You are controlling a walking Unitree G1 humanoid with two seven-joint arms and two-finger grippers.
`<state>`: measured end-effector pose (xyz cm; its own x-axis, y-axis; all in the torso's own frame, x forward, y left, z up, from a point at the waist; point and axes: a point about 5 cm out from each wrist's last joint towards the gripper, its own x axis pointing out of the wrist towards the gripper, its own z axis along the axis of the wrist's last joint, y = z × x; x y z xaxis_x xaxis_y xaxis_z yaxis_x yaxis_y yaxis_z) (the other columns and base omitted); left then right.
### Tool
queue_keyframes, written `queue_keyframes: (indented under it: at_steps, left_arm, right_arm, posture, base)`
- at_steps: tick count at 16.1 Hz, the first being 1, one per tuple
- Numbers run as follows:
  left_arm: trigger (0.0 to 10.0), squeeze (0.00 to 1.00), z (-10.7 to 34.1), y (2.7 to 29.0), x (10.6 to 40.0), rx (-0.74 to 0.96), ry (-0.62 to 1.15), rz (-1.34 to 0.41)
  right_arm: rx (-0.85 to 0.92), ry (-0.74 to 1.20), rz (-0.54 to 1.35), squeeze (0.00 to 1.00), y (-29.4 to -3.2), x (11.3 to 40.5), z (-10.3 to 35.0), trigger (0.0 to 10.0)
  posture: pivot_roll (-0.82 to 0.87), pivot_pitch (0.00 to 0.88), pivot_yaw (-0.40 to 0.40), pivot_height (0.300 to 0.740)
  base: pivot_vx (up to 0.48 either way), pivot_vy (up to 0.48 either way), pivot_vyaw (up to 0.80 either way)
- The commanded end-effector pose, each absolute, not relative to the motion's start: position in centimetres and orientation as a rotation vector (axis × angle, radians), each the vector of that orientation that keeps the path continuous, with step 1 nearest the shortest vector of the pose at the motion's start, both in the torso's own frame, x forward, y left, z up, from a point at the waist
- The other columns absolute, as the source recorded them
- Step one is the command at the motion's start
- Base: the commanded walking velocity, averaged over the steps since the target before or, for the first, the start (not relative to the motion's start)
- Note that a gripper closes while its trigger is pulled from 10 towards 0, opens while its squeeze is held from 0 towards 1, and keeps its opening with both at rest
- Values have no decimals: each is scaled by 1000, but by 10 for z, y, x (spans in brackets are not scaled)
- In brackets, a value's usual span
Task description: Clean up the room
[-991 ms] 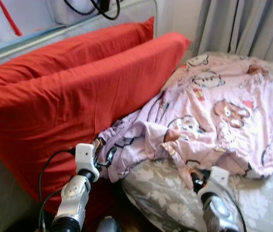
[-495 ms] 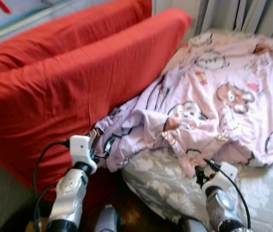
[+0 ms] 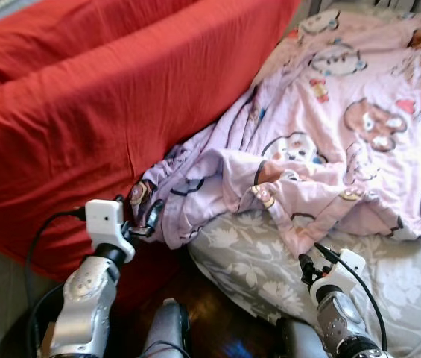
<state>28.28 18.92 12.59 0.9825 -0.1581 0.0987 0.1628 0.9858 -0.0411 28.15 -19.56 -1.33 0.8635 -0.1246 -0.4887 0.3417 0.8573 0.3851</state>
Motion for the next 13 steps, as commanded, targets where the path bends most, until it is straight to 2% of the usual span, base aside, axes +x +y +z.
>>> queue_keyframes:
  at_steps: [1, 6, 13]
  left_arm:
    - [10000, 0, 128, 197, 273, -44, -72, -140]
    - [10000, 0, 138, 199, 254, -2, -38, -142]
    - [10000, 0, 155, 206, 242, 37, -28, -143]
  right_arm:
    - [498, 503, -268, 0, -194, 276, -20, 10000]
    - [547, 476, -236, 0, -194, 287, -10, 10000]
    - [562, 426, -148, 0, -181, 308, 8, 10000]
  posture:
    - [172, 313, 95, 642]
    - [230, 367, 123, 642]
    - [278, 381, 137, 642]
  base:
    - [0, 0, 0]
    - [0, 0, 0]
    - [0, 0, 0]
